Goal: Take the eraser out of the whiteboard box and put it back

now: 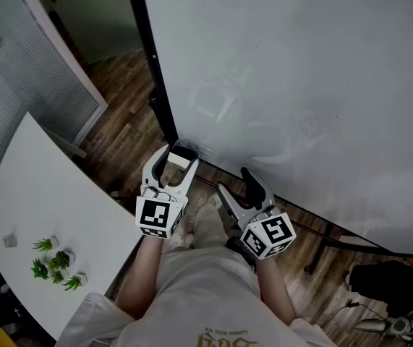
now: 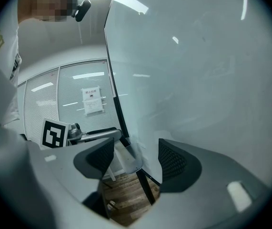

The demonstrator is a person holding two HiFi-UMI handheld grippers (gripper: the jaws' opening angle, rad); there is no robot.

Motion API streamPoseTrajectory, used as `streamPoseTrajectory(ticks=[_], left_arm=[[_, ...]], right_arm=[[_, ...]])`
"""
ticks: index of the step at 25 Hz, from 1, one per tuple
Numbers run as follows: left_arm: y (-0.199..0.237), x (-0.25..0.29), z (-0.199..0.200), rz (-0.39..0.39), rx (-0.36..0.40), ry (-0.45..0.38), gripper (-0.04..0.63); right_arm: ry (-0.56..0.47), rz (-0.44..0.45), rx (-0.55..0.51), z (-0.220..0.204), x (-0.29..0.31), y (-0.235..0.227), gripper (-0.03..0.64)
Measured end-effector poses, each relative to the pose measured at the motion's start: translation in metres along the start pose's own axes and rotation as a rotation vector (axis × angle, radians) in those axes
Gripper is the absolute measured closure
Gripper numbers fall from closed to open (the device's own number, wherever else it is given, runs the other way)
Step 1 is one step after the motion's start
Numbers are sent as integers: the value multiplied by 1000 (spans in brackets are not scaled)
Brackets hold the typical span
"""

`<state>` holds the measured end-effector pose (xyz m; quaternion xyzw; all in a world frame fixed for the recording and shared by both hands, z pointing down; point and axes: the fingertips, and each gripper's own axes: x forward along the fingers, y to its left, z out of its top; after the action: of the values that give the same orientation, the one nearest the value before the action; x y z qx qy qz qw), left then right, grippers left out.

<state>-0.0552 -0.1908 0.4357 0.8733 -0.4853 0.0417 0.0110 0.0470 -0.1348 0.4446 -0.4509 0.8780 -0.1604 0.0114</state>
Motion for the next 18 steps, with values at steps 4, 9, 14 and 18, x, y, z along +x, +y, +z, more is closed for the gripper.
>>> streamPoseTrajectory(ticks=[4, 9, 14, 18], left_arm=[[1, -1, 0, 2, -3, -2, 330], [2, -3, 2, 5, -9, -9, 329], [2, -6, 6, 8, -8, -17, 330], [2, -10, 9, 6, -14, -28, 330]], right_arm=[[-2, -1, -2, 1, 0, 0, 322], [-4, 1, -6, 2, -1, 2, 322], [-6, 2, -8, 3, -2, 4, 322], [-9, 3, -11, 3, -4, 7, 322]])
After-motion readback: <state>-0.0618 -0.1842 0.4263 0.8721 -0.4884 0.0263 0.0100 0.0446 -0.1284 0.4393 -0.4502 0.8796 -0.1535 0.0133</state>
